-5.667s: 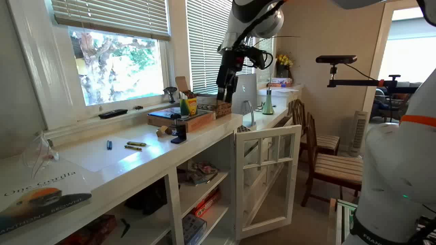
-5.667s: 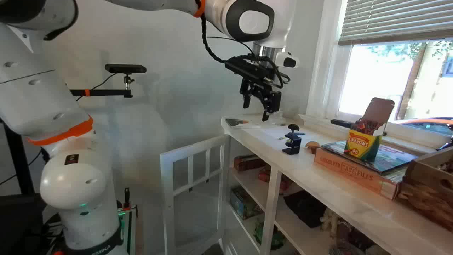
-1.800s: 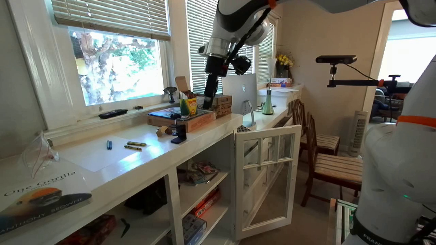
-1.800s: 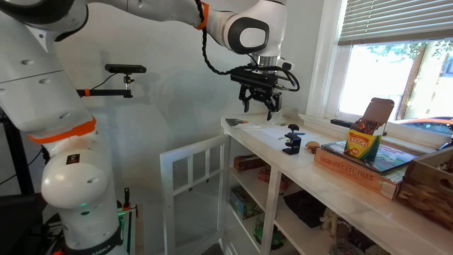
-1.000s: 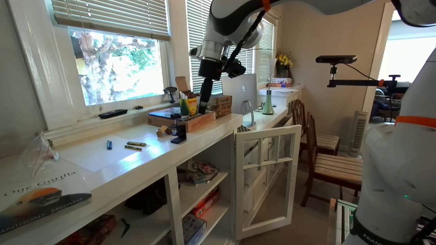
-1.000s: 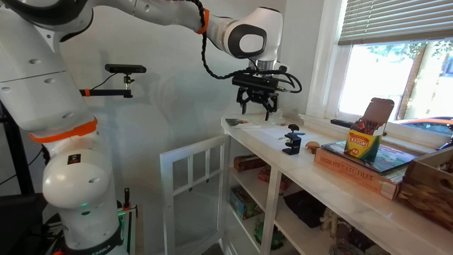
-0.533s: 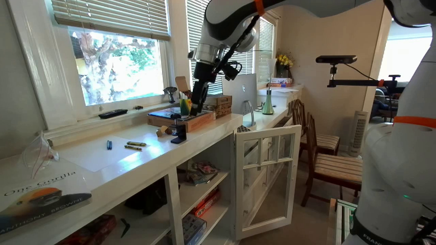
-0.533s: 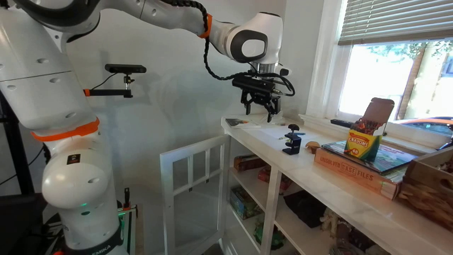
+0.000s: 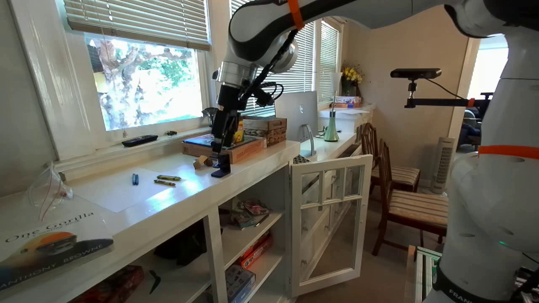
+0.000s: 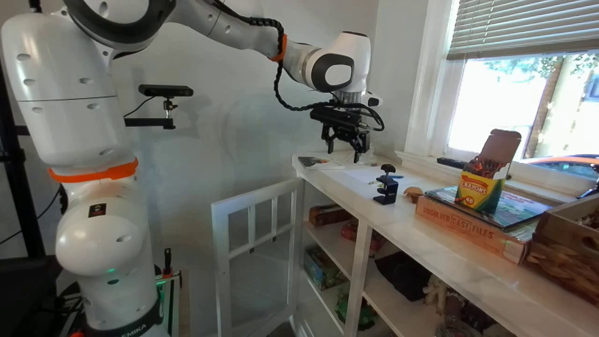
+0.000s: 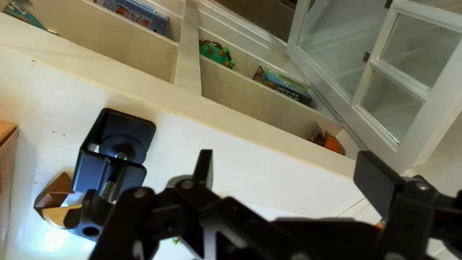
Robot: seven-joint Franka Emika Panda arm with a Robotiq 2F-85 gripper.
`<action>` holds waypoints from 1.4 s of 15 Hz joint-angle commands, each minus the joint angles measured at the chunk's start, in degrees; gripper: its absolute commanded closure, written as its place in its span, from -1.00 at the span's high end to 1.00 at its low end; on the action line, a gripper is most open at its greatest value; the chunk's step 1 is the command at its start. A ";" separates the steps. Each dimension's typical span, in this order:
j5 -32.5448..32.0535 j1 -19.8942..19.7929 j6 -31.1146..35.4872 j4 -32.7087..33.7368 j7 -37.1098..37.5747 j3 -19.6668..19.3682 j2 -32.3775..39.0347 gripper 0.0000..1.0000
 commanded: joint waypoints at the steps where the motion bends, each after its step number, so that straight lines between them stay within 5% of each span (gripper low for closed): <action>1: -4.97 -0.78 3.96 4.76 7.25 1.63 6.29 1.00; 9: -10.47 -0.37 5.25 12.16 18.54 2.74 15.42 1.00; 21: -12.39 0.64 9.70 19.78 21.12 3.77 24.39 1.00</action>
